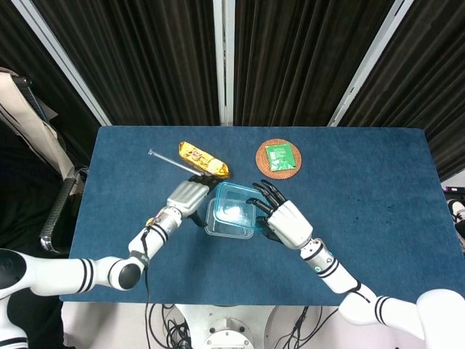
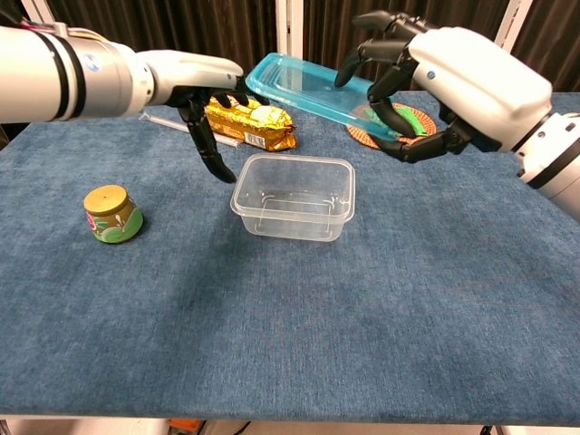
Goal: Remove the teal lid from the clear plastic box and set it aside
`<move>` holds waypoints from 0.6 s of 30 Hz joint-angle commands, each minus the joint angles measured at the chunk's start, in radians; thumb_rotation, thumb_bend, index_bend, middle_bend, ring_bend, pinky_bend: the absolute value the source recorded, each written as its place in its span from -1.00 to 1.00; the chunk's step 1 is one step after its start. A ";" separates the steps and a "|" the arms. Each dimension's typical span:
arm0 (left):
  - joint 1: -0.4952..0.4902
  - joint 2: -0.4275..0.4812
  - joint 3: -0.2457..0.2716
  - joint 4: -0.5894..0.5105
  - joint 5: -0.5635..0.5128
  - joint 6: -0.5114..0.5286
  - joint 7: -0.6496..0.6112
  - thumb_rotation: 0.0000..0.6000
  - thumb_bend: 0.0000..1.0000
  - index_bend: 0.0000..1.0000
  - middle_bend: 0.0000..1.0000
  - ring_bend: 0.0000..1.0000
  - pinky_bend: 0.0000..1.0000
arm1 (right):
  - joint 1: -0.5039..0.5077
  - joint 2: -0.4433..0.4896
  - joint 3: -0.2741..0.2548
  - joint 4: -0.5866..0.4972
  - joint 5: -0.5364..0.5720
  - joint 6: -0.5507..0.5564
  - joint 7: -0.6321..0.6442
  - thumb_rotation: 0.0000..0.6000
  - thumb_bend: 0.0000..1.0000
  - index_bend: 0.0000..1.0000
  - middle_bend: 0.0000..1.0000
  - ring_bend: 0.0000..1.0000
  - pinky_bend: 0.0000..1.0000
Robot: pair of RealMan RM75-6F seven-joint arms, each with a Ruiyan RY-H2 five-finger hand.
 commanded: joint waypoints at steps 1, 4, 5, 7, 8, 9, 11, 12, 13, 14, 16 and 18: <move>0.015 0.013 0.003 -0.007 0.012 0.017 0.001 1.00 -0.89 -0.91 -0.97 -0.94 -0.84 | -0.008 0.027 0.004 -0.028 -0.001 0.007 -0.021 1.00 1.00 0.61 -0.43 -1.00 -1.00; 0.031 0.028 0.006 -0.015 0.022 0.032 -0.001 1.00 -0.89 -0.91 -0.97 -0.94 -0.84 | -0.016 0.053 0.010 -0.053 0.004 0.011 -0.036 1.00 1.00 0.61 -0.43 -1.00 -1.00; 0.036 0.034 0.006 -0.018 0.024 0.035 -0.002 1.00 -0.89 -0.91 -0.97 -0.94 -0.84 | -0.019 0.060 0.011 -0.059 0.006 0.012 -0.039 1.00 1.00 0.61 -0.43 -1.00 -1.00; 0.049 0.046 0.008 -0.026 0.034 0.047 -0.004 1.00 -0.89 -0.91 -0.97 -0.94 -0.84 | -0.024 0.078 0.012 -0.075 0.012 0.009 -0.042 1.00 1.00 0.61 -0.43 -1.00 -1.00; 0.054 0.052 0.010 -0.030 0.041 0.054 -0.002 1.00 -0.89 -0.91 -0.97 -0.94 -0.84 | -0.027 0.087 0.012 -0.083 0.014 0.007 -0.045 1.00 1.00 0.61 -0.43 -1.00 -1.00; 0.062 0.060 0.012 -0.036 0.049 0.066 0.001 1.00 -0.89 -0.91 -0.97 -0.94 -0.84 | -0.030 0.099 0.012 -0.091 0.018 0.003 -0.054 1.00 1.00 0.61 -0.43 -1.00 -1.00; 0.075 0.073 0.014 -0.046 0.063 0.090 0.006 1.00 -0.89 -0.91 -0.97 -0.94 -0.85 | -0.037 0.119 0.012 -0.105 0.026 -0.005 -0.071 1.00 1.00 0.60 -0.43 -1.00 -1.00; 0.086 0.082 0.014 -0.055 0.075 0.108 0.009 1.00 -0.89 -0.91 -0.97 -0.94 -0.85 | -0.042 0.136 0.011 -0.117 0.036 -0.016 -0.082 1.00 1.00 0.59 -0.44 -1.00 -1.00; 0.095 0.090 0.016 -0.062 0.085 0.123 0.010 1.00 -0.89 -0.91 -0.97 -0.94 -0.85 | -0.046 0.149 0.010 -0.127 0.045 -0.025 -0.089 1.00 1.00 0.58 -0.44 -1.00 -1.00; 0.105 0.099 0.017 -0.069 0.095 0.138 0.012 1.00 -0.89 -0.91 -0.97 -0.94 -0.85 | -0.051 0.163 0.010 -0.137 0.056 -0.036 -0.098 1.00 1.00 0.57 -0.44 -1.00 -1.00; 0.131 0.121 0.020 -0.087 0.122 0.175 0.009 1.00 -0.89 -0.91 -0.97 -0.94 -0.85 | -0.063 0.195 0.010 -0.155 0.085 -0.060 -0.121 1.00 1.00 0.54 -0.44 -1.00 -1.00; 0.157 0.141 0.023 -0.100 0.142 0.204 0.001 1.00 -0.89 -0.91 -0.97 -0.94 -0.86 | -0.074 0.218 0.011 -0.165 0.116 -0.085 -0.137 1.00 1.00 0.51 -0.45 -1.00 -1.00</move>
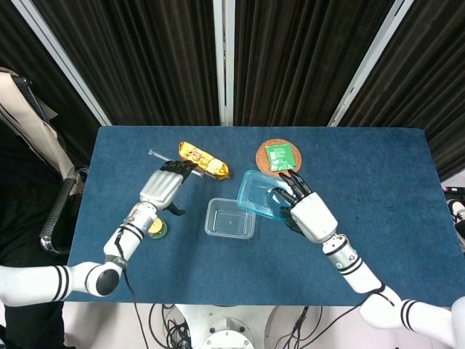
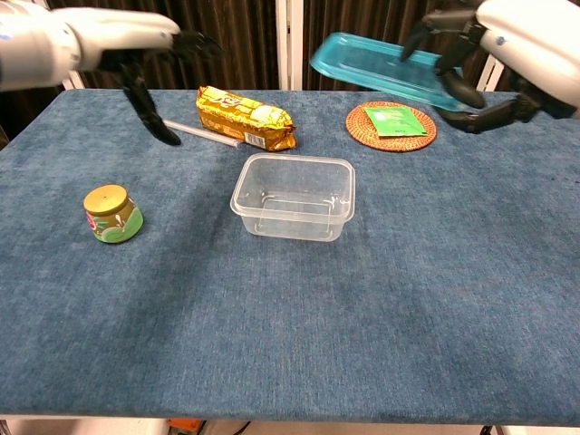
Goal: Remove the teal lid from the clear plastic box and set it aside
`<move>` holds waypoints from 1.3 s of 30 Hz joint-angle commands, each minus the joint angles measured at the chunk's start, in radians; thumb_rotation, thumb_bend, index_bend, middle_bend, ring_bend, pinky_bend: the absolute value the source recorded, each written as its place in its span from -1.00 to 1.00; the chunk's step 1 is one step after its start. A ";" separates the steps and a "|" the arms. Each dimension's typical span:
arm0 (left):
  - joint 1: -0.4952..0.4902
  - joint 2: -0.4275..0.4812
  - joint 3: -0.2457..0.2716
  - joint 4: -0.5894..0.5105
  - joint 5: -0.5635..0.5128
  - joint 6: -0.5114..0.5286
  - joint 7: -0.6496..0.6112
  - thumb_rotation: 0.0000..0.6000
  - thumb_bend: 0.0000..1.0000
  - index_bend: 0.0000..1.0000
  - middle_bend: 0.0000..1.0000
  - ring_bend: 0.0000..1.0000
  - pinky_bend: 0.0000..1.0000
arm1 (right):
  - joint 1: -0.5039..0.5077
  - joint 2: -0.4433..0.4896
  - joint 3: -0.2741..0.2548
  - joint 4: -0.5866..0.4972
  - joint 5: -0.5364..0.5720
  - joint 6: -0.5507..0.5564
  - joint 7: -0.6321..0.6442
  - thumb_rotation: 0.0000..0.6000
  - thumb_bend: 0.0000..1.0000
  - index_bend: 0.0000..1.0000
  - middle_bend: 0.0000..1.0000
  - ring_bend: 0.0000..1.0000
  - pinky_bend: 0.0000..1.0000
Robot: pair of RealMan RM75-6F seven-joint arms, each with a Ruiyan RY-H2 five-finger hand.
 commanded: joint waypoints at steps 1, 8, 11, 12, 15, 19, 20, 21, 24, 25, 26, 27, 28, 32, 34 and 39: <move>0.054 0.044 0.006 -0.031 0.045 0.058 -0.014 1.00 -0.89 -0.91 -0.97 -0.94 -0.86 | -0.024 0.044 0.000 -0.025 0.059 -0.050 -0.032 1.00 1.00 0.50 -0.45 -1.00 -1.00; 0.164 0.107 0.029 -0.055 0.135 0.168 -0.045 1.00 -0.89 -0.91 -0.97 -0.94 -0.86 | -0.049 0.065 0.004 -0.009 0.159 -0.139 -0.051 1.00 0.98 0.36 -0.47 -1.00 -1.00; 0.211 0.120 0.045 -0.055 0.164 0.206 -0.050 1.00 -0.89 -0.91 -0.97 -0.94 -0.86 | -0.047 0.055 0.008 0.005 0.193 -0.184 -0.061 1.00 0.86 0.24 -0.50 -1.00 -1.00; 0.229 0.124 0.051 -0.054 0.173 0.217 -0.052 1.00 -0.89 -0.91 -0.97 -0.94 -0.86 | -0.044 0.053 0.009 0.003 0.212 -0.211 -0.073 1.00 0.73 0.10 -0.55 -1.00 -1.00; 0.269 0.130 0.063 -0.050 0.190 0.233 -0.063 1.00 -0.89 -0.91 -0.97 -0.94 -0.86 | -0.032 0.053 0.018 -0.015 0.267 -0.278 -0.131 1.00 0.28 -0.45 -0.75 -1.00 -1.00; 0.311 0.138 0.069 -0.040 0.208 0.247 -0.075 1.00 -0.89 -0.91 -0.97 -0.94 -0.86 | -0.020 0.051 0.030 -0.046 0.302 -0.317 -0.171 1.00 -0.13 -0.97 -0.94 -1.00 -1.00; 0.324 0.141 0.069 -0.036 0.215 0.254 -0.078 1.00 -0.89 -0.91 -0.97 -0.94 -0.86 | -0.020 0.052 0.031 -0.052 0.300 -0.315 -0.177 1.00 -0.15 -0.99 -0.95 -1.00 -1.00; 0.333 0.142 0.069 -0.033 0.221 0.260 -0.081 1.00 -0.89 -0.91 -0.97 -0.94 -0.86 | -0.021 0.055 0.031 -0.059 0.297 -0.312 -0.180 1.00 -0.16 -1.00 -0.96 -1.00 -1.00; 0.364 0.149 0.069 -0.015 0.244 0.275 -0.099 1.00 -0.89 -0.91 -0.97 -0.94 -0.86 | -0.029 0.076 0.028 -0.093 0.296 -0.308 -0.184 1.00 -0.24 -1.00 -0.99 -1.00 -1.00; 0.373 0.151 0.069 -0.007 0.253 0.275 -0.112 1.00 -0.89 -0.91 -0.97 -0.94 -0.86 | -0.032 0.084 0.027 -0.103 0.298 -0.307 -0.186 1.00 -0.37 -1.00 -1.00 -1.00 -1.00; 0.382 0.154 0.068 0.000 0.258 0.273 -0.127 1.00 -0.89 -0.91 -0.97 -0.94 -0.86 | -0.036 0.091 0.026 -0.113 0.300 -0.305 -0.191 1.00 -0.48 -1.00 -1.00 -1.00 -1.00; 0.394 0.158 0.066 0.007 0.261 0.269 -0.144 1.00 -0.89 -0.91 -0.97 -0.94 -0.86 | -0.041 0.100 0.024 -0.123 0.302 -0.300 -0.200 1.00 -0.67 -1.00 -1.00 -1.00 -1.00; 0.402 0.160 0.065 0.013 0.264 0.267 -0.153 1.00 -0.89 -0.91 -0.97 -0.94 -0.86 | -0.044 0.106 0.024 -0.131 0.303 -0.297 -0.206 1.00 -0.86 -1.00 -1.00 -1.00 -1.00; 0.432 0.171 0.061 0.024 0.268 0.264 -0.169 1.00 -0.89 -0.91 -0.97 -0.94 -0.86 | -0.060 0.131 0.020 -0.169 0.300 -0.280 -0.209 1.00 -1.00 -1.00 -1.00 -1.00 -1.00; 0.448 0.178 0.057 0.027 0.278 0.269 -0.181 1.00 -0.89 -0.91 -0.97 -0.94 -0.86 | -0.071 0.149 0.016 -0.190 0.291 -0.266 -0.210 1.00 -1.00 -1.00 -1.00 -1.00 -1.00; 0.500 0.194 0.051 0.035 0.321 0.326 -0.192 1.00 -0.89 -0.89 -0.95 -0.94 -0.86 | -0.119 0.205 0.003 -0.244 0.248 -0.177 -0.217 1.00 -0.97 -1.00 -0.96 -1.00 -1.00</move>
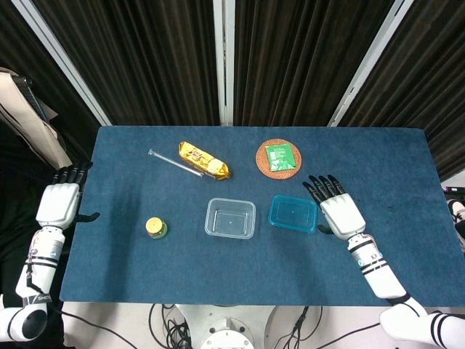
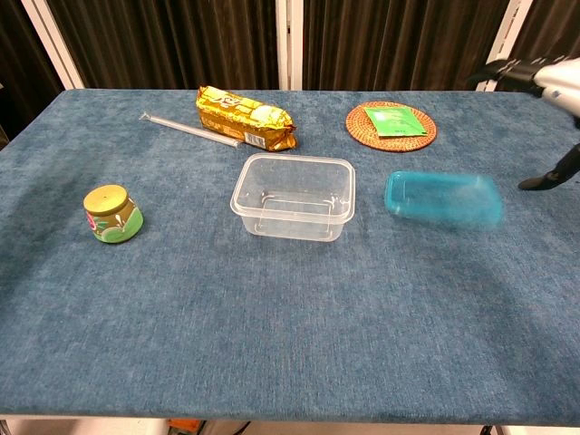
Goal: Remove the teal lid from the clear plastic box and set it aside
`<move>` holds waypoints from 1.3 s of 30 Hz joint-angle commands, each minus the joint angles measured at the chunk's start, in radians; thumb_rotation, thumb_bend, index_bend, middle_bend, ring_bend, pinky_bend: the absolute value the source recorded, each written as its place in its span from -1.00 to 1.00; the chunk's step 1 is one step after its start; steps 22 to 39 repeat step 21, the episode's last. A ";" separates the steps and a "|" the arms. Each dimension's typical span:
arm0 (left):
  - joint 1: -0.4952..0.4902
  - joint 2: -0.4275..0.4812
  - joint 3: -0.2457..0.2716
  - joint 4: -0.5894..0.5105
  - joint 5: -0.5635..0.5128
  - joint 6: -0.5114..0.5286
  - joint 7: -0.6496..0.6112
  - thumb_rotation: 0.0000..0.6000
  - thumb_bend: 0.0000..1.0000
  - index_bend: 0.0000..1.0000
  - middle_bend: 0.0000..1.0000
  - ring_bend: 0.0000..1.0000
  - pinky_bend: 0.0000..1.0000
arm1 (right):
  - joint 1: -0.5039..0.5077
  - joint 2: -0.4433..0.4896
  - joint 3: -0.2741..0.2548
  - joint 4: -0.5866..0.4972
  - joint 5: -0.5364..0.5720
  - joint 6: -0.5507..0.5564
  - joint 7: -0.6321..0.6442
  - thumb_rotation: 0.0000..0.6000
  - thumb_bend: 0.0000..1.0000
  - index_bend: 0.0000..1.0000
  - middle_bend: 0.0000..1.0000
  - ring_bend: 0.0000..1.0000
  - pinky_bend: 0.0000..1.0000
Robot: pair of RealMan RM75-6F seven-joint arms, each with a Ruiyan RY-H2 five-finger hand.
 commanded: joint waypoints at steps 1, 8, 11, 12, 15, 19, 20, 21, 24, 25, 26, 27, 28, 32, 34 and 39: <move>0.036 0.013 -0.003 0.005 0.028 0.047 0.003 1.00 -0.89 -0.88 -0.95 -0.94 -0.86 | -0.045 0.047 -0.013 -0.045 -0.039 0.073 0.004 1.00 -0.94 -1.00 -0.93 -1.00 -1.00; 0.127 0.045 0.016 -0.035 0.096 0.142 0.005 1.00 -0.89 -0.81 -0.93 -0.94 -0.86 | -0.147 0.129 -0.031 -0.107 -0.097 0.229 0.074 1.00 -0.81 -0.99 -0.74 -1.00 -1.00; 0.173 0.055 0.029 -0.069 0.128 0.194 0.014 1.00 -0.89 -0.80 -0.92 -0.94 -0.87 | -0.188 0.168 -0.049 -0.143 -0.108 0.267 0.087 1.00 -0.79 -0.98 -0.69 -1.00 -0.98; 0.192 0.058 0.036 -0.082 0.144 0.215 0.016 1.00 -0.89 -0.80 -0.92 -0.94 -0.88 | -0.204 0.184 -0.057 -0.161 -0.109 0.277 0.093 1.00 -0.79 -0.98 -0.69 -1.00 -0.97; 0.239 0.060 0.059 -0.114 0.182 0.260 0.036 1.00 -0.89 -0.80 -0.92 -0.94 -0.88 | -0.243 0.209 -0.075 -0.191 -0.107 0.298 0.108 1.00 -0.79 -0.98 -0.73 -1.00 -0.96; 0.294 0.041 0.088 -0.146 0.230 0.313 0.073 1.00 -0.89 -0.80 -0.92 -0.94 -0.89 | -0.287 0.195 -0.091 -0.184 -0.120 0.335 0.117 1.00 -0.79 -0.98 -0.74 -1.00 -0.98; 0.305 0.034 0.094 -0.148 0.242 0.322 0.080 1.00 -0.89 -0.80 -0.92 -0.94 -0.90 | -0.295 0.189 -0.093 -0.180 -0.121 0.342 0.120 1.00 -0.79 -0.98 -0.74 -1.00 -0.98; 0.318 0.025 0.099 -0.152 0.255 0.332 0.089 1.00 -0.89 -0.80 -0.92 -0.94 -0.90 | -0.304 0.183 -0.094 -0.175 -0.125 0.349 0.125 1.00 -0.79 -0.98 -0.74 -1.00 -0.98; 0.318 0.025 0.099 -0.152 0.255 0.332 0.089 1.00 -0.89 -0.80 -0.92 -0.94 -0.90 | -0.304 0.183 -0.094 -0.175 -0.125 0.349 0.125 1.00 -0.79 -0.98 -0.74 -1.00 -0.98; 0.318 0.025 0.099 -0.152 0.255 0.332 0.089 1.00 -0.89 -0.80 -0.92 -0.94 -0.90 | -0.304 0.183 -0.094 -0.175 -0.125 0.349 0.125 1.00 -0.79 -0.98 -0.74 -1.00 -0.98; 0.318 0.025 0.099 -0.152 0.255 0.332 0.089 1.00 -0.89 -0.80 -0.92 -0.94 -0.90 | -0.304 0.183 -0.094 -0.175 -0.125 0.349 0.125 1.00 -0.79 -0.98 -0.74 -1.00 -0.98; 0.318 0.025 0.099 -0.152 0.255 0.332 0.089 1.00 -0.89 -0.80 -0.92 -0.94 -0.90 | -0.304 0.183 -0.094 -0.175 -0.125 0.349 0.125 1.00 -0.79 -0.98 -0.74 -1.00 -0.98; 0.318 0.025 0.099 -0.152 0.255 0.332 0.089 1.00 -0.89 -0.80 -0.92 -0.94 -0.90 | -0.304 0.183 -0.094 -0.175 -0.125 0.349 0.125 1.00 -0.79 -0.98 -0.74 -1.00 -0.98; 0.318 0.025 0.099 -0.152 0.255 0.332 0.089 1.00 -0.89 -0.80 -0.92 -0.94 -0.90 | -0.304 0.183 -0.094 -0.175 -0.125 0.349 0.125 1.00 -0.79 -0.98 -0.74 -1.00 -0.98; 0.318 0.025 0.099 -0.152 0.255 0.332 0.089 1.00 -0.89 -0.80 -0.92 -0.94 -0.90 | -0.304 0.183 -0.094 -0.175 -0.125 0.349 0.125 1.00 -0.79 -0.98 -0.74 -1.00 -0.98; 0.318 0.025 0.099 -0.152 0.255 0.332 0.089 1.00 -0.89 -0.80 -0.92 -0.94 -0.90 | -0.304 0.183 -0.094 -0.175 -0.125 0.349 0.125 1.00 -0.79 -0.98 -0.74 -1.00 -0.98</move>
